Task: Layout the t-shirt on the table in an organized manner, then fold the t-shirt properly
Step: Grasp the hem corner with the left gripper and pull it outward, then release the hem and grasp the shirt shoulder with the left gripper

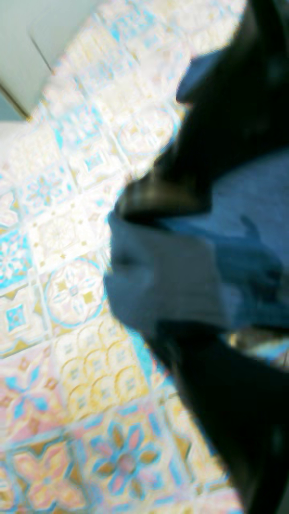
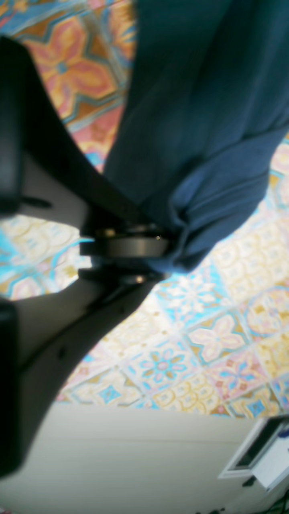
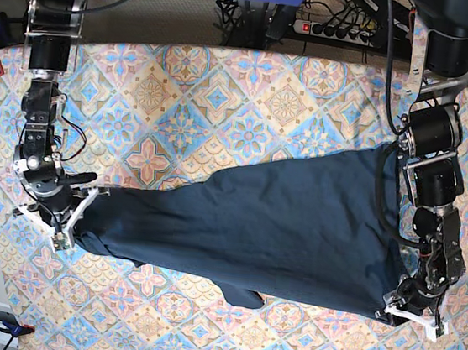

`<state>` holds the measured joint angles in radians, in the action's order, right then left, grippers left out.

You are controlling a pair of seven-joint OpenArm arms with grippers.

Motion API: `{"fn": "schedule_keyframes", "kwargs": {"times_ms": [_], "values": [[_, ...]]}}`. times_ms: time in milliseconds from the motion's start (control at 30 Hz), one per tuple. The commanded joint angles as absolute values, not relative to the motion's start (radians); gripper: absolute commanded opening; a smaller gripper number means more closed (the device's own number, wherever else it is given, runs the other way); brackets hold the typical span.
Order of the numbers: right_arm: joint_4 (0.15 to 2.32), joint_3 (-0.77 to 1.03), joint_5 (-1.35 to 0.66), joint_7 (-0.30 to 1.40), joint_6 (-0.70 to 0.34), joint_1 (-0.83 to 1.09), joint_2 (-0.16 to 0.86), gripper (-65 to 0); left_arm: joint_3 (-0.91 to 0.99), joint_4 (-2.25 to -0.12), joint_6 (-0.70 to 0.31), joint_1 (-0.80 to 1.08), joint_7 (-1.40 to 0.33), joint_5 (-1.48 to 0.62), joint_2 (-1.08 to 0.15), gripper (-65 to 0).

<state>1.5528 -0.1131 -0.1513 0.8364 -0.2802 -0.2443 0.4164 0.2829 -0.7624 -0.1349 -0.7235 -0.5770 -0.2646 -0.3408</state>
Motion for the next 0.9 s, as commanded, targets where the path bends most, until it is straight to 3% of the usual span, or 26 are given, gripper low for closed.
{"fn": "schedule_keyframes", "kwargs": {"times_ms": [0,100,167,333,500,700,867], "values": [[1.570,-0.107,-0.153,0.814,-0.275,-0.271,0.424,-64.2,0.285,-0.802,-0.137,-0.757,-0.547,-0.263,-0.358,-21.0],[1.580,-0.108,-0.153,0.816,-0.275,-0.268,0.417,-64.2,0.285,-0.912,-0.143,-0.687,-0.625,-0.263,-0.358,-4.6],[1.580,-0.111,-0.153,0.816,-0.275,-0.268,0.417,-64.2,0.289,-1.046,-0.143,-0.604,-0.693,-0.285,-0.358,0.0],[1.581,-0.111,-0.153,0.816,-0.275,-0.266,0.417,-64.3,0.292,-1.503,-0.142,-0.275,-0.852,-0.438,-0.389,0.0],[1.586,-0.111,-0.151,0.816,-0.275,-0.265,0.417,-64.3,0.378,-1.755,-0.139,0.010,-0.978,-0.552,-0.410,0.0],[1.627,-0.111,-0.151,0.816,-0.275,-0.229,0.417,-64.3,0.541,-1.828,-0.139,0.254,-1.027,-0.673,-0.389,0.0],[1.641,-0.111,-0.151,0.816,-0.275,-0.220,0.417,-64.3,0.565,-1.736,-0.140,0.295,-1.026,-0.711,-0.389,0.0]]}}
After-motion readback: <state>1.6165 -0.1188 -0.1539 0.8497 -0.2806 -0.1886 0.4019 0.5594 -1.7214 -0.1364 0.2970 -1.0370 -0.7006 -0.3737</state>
